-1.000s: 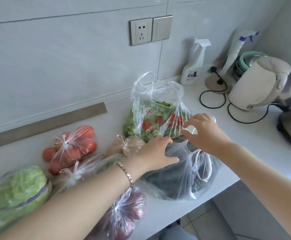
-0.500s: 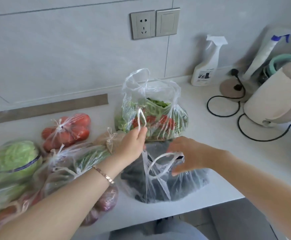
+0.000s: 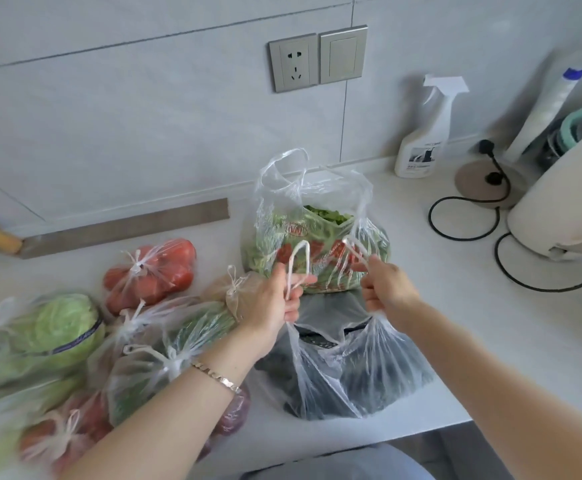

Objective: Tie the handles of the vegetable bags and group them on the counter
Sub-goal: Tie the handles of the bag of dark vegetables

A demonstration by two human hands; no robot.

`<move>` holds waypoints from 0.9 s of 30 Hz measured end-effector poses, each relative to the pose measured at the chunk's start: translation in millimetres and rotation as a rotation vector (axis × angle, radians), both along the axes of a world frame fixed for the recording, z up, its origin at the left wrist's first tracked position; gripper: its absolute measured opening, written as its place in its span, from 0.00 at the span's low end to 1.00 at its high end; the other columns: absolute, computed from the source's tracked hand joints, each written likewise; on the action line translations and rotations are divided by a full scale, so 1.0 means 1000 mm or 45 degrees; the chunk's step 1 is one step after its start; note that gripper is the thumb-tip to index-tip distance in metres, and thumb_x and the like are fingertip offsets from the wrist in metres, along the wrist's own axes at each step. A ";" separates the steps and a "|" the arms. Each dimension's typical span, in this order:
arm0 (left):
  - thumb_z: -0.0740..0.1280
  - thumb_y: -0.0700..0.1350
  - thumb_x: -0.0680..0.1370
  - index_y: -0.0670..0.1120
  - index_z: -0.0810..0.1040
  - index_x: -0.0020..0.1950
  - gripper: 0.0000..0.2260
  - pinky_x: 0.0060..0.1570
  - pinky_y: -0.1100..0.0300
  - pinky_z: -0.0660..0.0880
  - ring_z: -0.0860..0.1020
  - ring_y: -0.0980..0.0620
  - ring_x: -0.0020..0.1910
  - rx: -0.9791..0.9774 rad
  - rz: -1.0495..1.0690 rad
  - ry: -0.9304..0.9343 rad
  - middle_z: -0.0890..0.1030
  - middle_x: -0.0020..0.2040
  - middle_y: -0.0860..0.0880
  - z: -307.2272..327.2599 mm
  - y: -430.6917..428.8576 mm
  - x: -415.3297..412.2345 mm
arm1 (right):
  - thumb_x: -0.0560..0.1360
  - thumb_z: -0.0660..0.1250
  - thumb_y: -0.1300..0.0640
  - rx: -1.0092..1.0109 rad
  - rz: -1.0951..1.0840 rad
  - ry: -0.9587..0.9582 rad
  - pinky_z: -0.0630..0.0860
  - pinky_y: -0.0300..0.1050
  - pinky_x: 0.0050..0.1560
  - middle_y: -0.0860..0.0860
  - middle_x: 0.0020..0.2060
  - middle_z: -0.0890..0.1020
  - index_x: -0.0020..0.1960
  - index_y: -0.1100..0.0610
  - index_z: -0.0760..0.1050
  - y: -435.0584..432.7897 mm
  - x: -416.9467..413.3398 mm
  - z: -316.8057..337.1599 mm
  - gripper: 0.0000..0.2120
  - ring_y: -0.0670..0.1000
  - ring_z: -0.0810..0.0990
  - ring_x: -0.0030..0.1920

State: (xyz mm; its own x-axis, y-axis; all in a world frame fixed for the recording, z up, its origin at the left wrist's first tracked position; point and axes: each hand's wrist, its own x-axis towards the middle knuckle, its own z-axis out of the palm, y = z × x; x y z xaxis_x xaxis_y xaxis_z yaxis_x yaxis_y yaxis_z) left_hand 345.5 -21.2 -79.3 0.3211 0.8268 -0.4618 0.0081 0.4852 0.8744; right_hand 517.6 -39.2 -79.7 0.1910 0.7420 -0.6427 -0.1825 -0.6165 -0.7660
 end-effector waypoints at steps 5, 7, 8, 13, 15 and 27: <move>0.63 0.42 0.77 0.41 0.79 0.47 0.07 0.24 0.69 0.64 0.65 0.58 0.23 -0.051 0.162 0.046 0.72 0.32 0.50 0.000 -0.006 0.017 | 0.79 0.58 0.59 0.191 -0.089 -0.154 0.60 0.34 0.19 0.49 0.23 0.65 0.43 0.64 0.75 -0.006 -0.022 -0.009 0.12 0.46 0.61 0.22; 0.65 0.40 0.75 0.43 0.78 0.50 0.05 0.23 0.68 0.65 0.68 0.58 0.23 -0.109 0.200 0.053 0.74 0.33 0.49 -0.003 -0.005 0.030 | 0.77 0.60 0.60 0.331 -0.011 -0.271 0.60 0.34 0.22 0.51 0.23 0.67 0.38 0.68 0.75 -0.009 -0.029 -0.011 0.14 0.47 0.62 0.23; 0.66 0.40 0.75 0.42 0.77 0.51 0.06 0.21 0.68 0.65 0.69 0.58 0.22 -0.149 0.231 0.053 0.75 0.33 0.49 -0.004 -0.004 0.035 | 0.77 0.60 0.61 0.392 0.028 -0.316 0.61 0.34 0.24 0.51 0.23 0.69 0.37 0.69 0.74 -0.011 -0.032 -0.011 0.14 0.46 0.63 0.23; 0.65 0.41 0.76 0.42 0.79 0.42 0.05 0.25 0.64 0.65 0.68 0.53 0.26 -0.176 0.219 0.012 0.74 0.30 0.48 -0.005 0.001 0.041 | 0.75 0.61 0.62 0.519 0.187 -0.414 0.63 0.32 0.27 0.50 0.25 0.71 0.33 0.67 0.73 -0.021 -0.034 -0.004 0.14 0.44 0.65 0.25; 0.66 0.41 0.76 0.43 0.79 0.42 0.05 0.32 0.59 0.69 0.71 0.49 0.31 -0.107 0.223 0.062 0.76 0.33 0.46 -0.006 0.002 0.040 | 0.75 0.65 0.57 0.535 0.272 -0.522 0.63 0.34 0.28 0.51 0.25 0.67 0.34 0.69 0.70 -0.023 -0.034 -0.004 0.17 0.44 0.62 0.25; 0.61 0.40 0.78 0.38 0.75 0.47 0.06 0.37 0.67 0.69 0.73 0.60 0.33 1.083 -0.513 0.637 0.77 0.36 0.49 -0.015 -0.005 0.021 | 0.75 0.65 0.56 0.245 -0.034 -0.461 0.59 0.33 0.21 0.46 0.16 0.68 0.31 0.62 0.76 -0.003 -0.023 -0.032 0.16 0.44 0.62 0.19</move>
State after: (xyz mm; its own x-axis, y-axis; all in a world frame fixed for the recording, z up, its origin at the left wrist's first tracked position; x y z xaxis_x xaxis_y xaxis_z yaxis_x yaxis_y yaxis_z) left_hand 366.9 -26.5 -94.6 0.5762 0.8150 0.0622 0.4842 -0.4017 0.7773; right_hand 495.0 -42.6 -111.5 0.4002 0.8339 -0.3801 0.1061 -0.4541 -0.8846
